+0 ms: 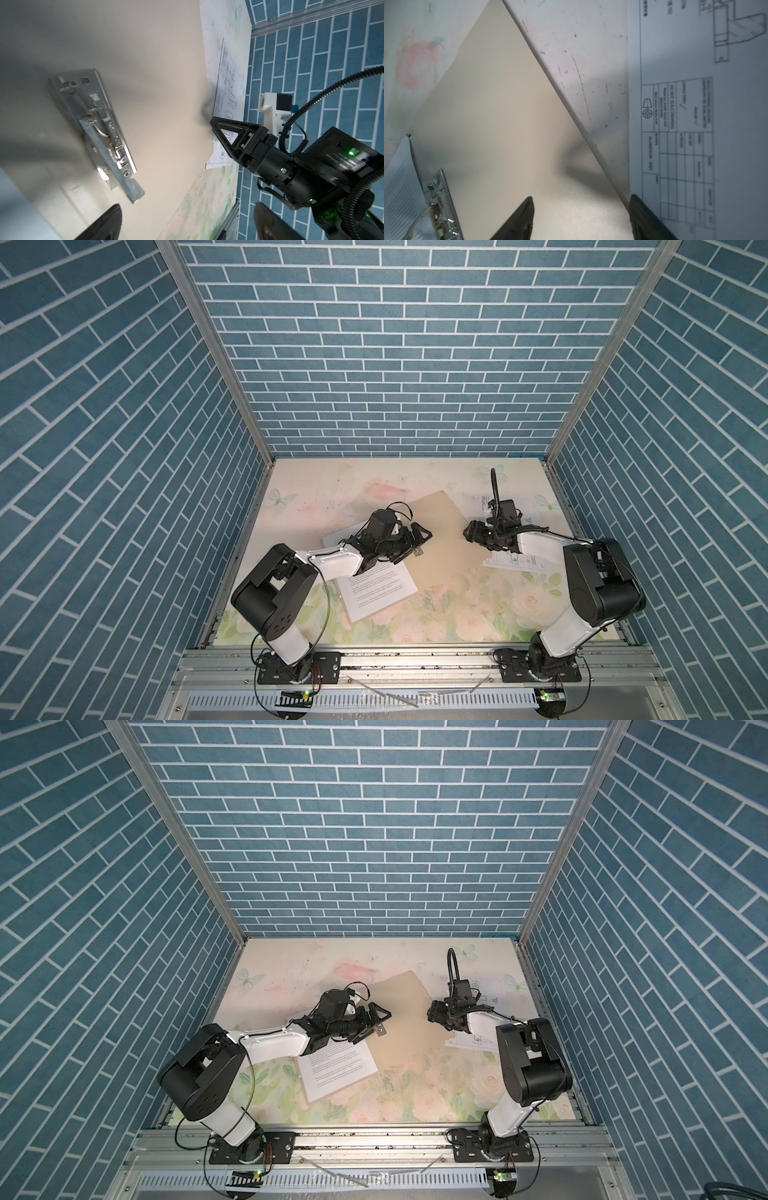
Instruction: Put the files into the folder
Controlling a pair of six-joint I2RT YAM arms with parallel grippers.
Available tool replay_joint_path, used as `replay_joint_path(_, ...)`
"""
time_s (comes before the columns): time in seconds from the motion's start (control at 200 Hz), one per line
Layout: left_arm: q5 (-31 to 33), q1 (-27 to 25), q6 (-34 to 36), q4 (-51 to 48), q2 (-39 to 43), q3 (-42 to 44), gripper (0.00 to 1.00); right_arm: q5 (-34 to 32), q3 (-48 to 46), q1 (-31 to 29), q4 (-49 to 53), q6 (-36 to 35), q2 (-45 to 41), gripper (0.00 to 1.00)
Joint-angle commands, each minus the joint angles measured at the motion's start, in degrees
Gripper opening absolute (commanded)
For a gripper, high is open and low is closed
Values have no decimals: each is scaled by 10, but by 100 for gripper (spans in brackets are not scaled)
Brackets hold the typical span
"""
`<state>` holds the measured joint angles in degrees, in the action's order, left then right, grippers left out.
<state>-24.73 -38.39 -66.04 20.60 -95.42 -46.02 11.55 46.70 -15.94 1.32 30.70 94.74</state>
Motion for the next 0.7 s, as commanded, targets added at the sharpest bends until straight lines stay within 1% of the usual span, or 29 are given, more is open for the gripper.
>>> replay_joint_path(0.0,-4,-7,-24,39,-26,-11,100,23,8,3,0,-18,9,72)
replay_joint_path(0.17,-1,-7,-23,46,-51,-26,100,46,2,3,1,-16,12,69)
replay_joint_path(0.35,3,-1,-6,31,-69,-46,100,72,-35,1,-25,19,-7,62)
replay_joint_path(0.63,-4,33,26,-13,-73,-58,100,81,-88,-3,-41,65,-45,57)
replay_joint_path(0.645,-4,35,42,-16,-73,-59,100,83,-89,-5,-42,67,-46,56)
replay_joint_path(0.695,-3,40,54,-25,-73,-62,100,84,-96,-12,-46,77,-51,56)
